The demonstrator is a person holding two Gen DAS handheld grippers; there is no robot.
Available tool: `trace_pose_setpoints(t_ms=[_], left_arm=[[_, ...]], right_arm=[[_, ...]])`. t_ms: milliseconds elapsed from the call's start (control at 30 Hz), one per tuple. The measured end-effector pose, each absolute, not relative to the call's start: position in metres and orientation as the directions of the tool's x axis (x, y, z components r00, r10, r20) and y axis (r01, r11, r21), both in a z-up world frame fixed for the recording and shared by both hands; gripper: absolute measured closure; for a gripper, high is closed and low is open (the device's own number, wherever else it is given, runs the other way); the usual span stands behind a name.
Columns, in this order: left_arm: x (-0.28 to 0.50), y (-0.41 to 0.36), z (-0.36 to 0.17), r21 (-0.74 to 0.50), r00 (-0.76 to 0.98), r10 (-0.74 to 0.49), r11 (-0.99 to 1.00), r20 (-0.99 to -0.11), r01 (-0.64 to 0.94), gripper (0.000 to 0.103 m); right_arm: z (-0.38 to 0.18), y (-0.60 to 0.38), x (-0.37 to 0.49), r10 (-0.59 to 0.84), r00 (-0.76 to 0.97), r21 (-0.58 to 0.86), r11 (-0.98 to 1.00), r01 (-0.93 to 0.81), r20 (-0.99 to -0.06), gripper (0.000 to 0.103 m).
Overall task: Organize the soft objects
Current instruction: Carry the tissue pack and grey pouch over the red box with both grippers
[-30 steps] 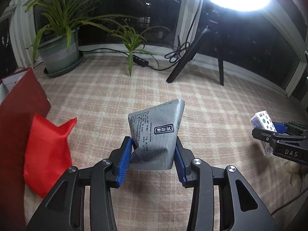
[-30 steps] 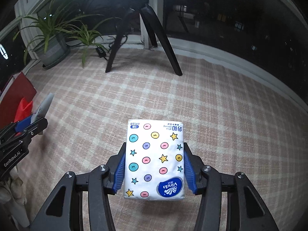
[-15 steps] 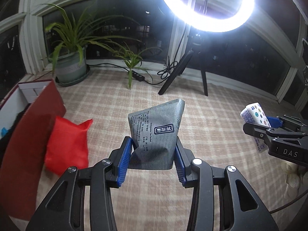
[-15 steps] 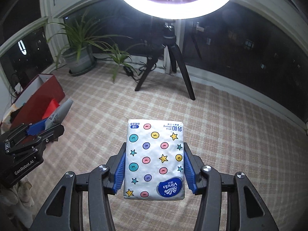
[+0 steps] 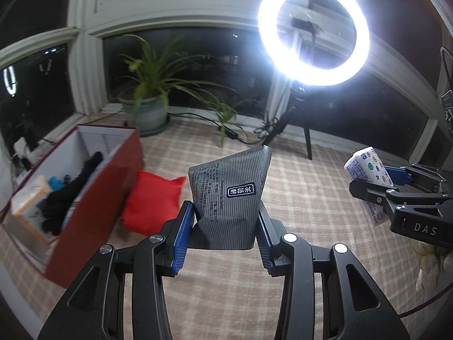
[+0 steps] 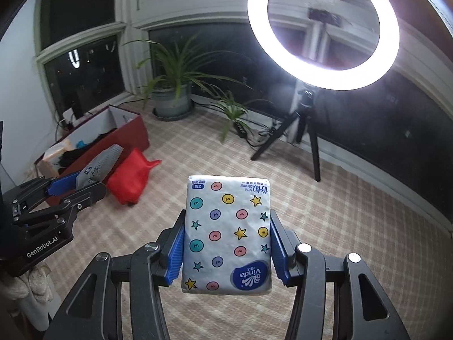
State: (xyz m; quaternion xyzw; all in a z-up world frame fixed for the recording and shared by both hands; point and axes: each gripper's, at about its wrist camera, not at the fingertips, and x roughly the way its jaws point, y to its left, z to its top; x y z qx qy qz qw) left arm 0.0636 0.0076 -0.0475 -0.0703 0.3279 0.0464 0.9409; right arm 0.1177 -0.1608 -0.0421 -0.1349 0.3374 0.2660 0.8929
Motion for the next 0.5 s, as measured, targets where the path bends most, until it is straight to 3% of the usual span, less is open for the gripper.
trace_pose_setpoints(t_ms=[500], left_arm=[[0.011, 0.115, -0.034, -0.126, 0.784, 0.101, 0.967, -0.613, -0.223, 0.063]], right_arm=[[-0.023, -0.047, 0.094, 0.463, 0.592, -0.037, 0.767, -0.641, -0.66, 0.055]])
